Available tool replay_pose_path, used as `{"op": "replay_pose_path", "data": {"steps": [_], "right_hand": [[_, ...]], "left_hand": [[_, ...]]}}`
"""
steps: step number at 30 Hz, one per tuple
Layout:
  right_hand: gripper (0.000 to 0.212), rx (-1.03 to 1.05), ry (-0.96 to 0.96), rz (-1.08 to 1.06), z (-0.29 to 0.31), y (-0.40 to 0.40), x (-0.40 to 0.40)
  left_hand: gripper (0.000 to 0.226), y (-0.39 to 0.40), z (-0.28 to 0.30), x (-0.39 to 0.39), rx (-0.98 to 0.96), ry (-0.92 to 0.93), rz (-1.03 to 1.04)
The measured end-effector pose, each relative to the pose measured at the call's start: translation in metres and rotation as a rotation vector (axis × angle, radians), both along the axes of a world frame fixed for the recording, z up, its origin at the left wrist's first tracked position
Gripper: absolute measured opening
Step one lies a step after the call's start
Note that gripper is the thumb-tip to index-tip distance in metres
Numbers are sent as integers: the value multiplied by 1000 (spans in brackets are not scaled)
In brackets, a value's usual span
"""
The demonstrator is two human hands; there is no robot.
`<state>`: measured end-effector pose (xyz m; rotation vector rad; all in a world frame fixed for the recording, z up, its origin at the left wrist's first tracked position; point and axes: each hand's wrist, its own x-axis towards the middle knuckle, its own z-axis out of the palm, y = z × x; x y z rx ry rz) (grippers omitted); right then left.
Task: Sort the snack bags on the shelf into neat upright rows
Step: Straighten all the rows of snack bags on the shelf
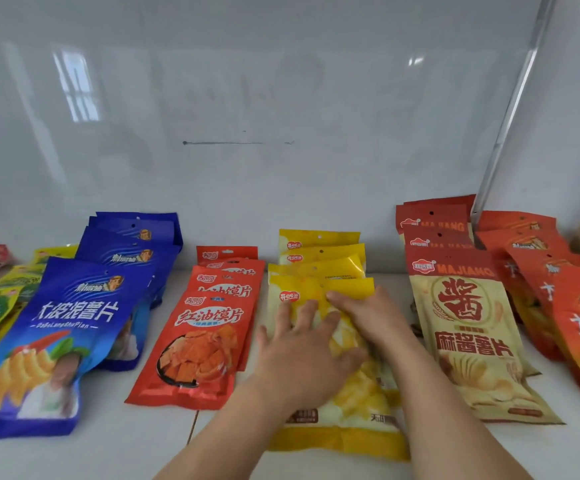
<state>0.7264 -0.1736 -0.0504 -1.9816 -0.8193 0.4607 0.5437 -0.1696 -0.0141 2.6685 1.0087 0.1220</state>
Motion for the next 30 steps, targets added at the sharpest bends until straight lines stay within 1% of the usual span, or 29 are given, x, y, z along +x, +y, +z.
{"op": "replay_pose_path", "data": {"steps": [1,4,7,9,13,20,26,30], "right_hand": [[113,-18,26,0,3,0,1],[111,-65,26,-39,17,2,1],[116,-44,-47,-86,35,12,1],[116,-39,-94,-75,35,26,1],[104,-50,-134,-21,20,38,0],[100,-51,-149,-49,14,40,-3],[75,-72,-199,-93,27,27,-8],[65,-37,-287,-67,37,6,-20]], "left_hand": [[74,1,-5,-2,7,18,1],[73,6,-10,-5,55,45,-26],[72,8,-13,-5,58,35,-51],[71,10,-18,-5,66,16,-46],[73,13,-25,-3,108,-6,-26],[74,13,-30,-5,156,2,-13],[73,14,-24,-5,163,35,-26],[74,13,-24,-7,219,23,-12]]}}
